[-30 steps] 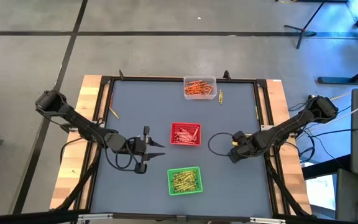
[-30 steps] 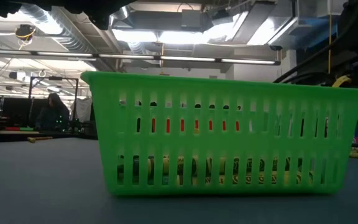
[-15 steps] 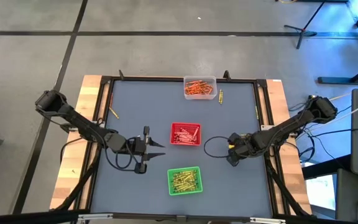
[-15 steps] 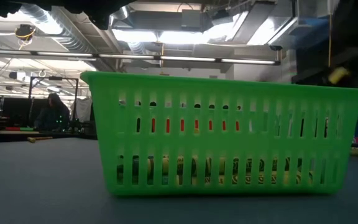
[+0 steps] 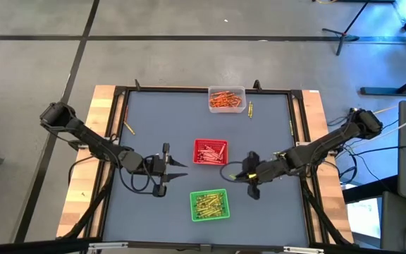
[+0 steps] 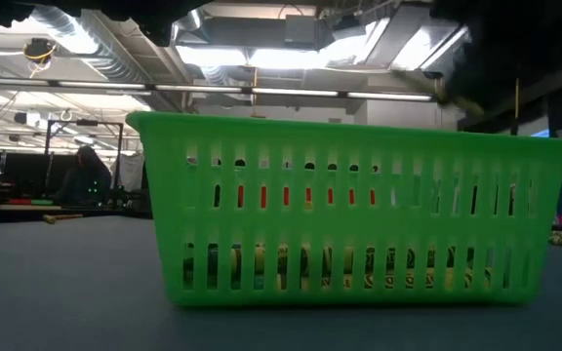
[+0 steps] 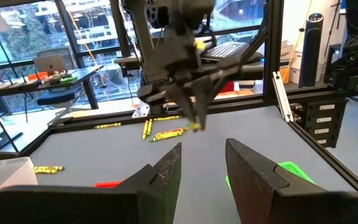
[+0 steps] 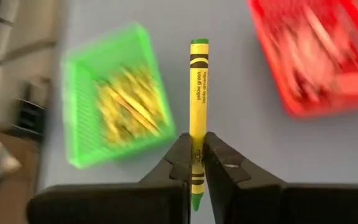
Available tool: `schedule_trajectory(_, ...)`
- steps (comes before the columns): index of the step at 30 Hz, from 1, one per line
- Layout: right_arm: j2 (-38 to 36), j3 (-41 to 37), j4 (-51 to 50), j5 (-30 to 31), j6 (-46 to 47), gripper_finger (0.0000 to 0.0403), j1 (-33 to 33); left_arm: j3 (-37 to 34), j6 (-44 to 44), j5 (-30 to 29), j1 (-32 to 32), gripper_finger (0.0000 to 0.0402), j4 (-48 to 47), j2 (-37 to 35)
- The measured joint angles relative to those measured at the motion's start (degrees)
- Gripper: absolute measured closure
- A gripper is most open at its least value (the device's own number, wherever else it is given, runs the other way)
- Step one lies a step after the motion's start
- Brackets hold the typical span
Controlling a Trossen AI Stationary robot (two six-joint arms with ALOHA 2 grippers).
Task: Sort crayons
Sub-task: Put the green crayon into the green bin
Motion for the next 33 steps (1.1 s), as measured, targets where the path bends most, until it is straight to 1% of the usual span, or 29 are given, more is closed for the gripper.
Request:
schedule_trajectory(3, 1.24, 0.02, 7.97, -0.36, -3.94, 0.0380, 0.00, 0.00, -0.01, 0.00, 0.01, 0.0292, 0.04, 0.01)
schedule_trajectory(7, 5.71, -0.01, 19.04, -0.04, -5.77, 0.0388, 0.00, 0.00, 0.00, 0.00, 0.01, 0.0292, 0.27, -0.01)
schedule_trajectory(10, 10.06, -0.01, 25.44, -2.45, -7.29, 0.0388, 0.00, 0.00, 0.00, 0.00, 0.00, 0.0292, 0.31, -0.01)
schedule_trajectory(13, 13.97, 0.29, 28.00, -3.64, -8.46, 0.0385, 0.00, 0.00, -0.02, 0.00, -0.01, 0.0292, 0.32, 0.01)
schedule_trajectory(15, 16.36, 1.41, 27.93, -4.18, -8.50, 0.0385, 0.00, 0.00, -0.02, 0.00, -0.01, 0.0292, 0.41, -0.01)
schedule_trajectory(20, 22.49, 5.83, 28.13, -9.63, -10.00, 0.0384, 0.44, 0.00, -0.04, 0.02, -0.01, 0.0292, 0.71, 0.01)
schedule_trajectory(25, 26.44, 8.37, 27.60, -11.96, -8.93, 0.0381, 0.37, 0.00, -0.04, 0.00, -0.01, 0.0292, 0.66, 0.01)
schedule_trajectory(28, 26.82, 8.36, 27.51, -13.40, -7.96, 0.0355, 0.31, 0.00, -0.05, 0.02, -0.01, 0.0292, 0.67, 0.01)
schedule_trajectory(33, 26.87, 8.34, 26.25, -13.93, -8.07, 0.0270, 0.29, 0.00, -0.07, 0.02, -0.01, 0.0292, 0.63, 0.00)
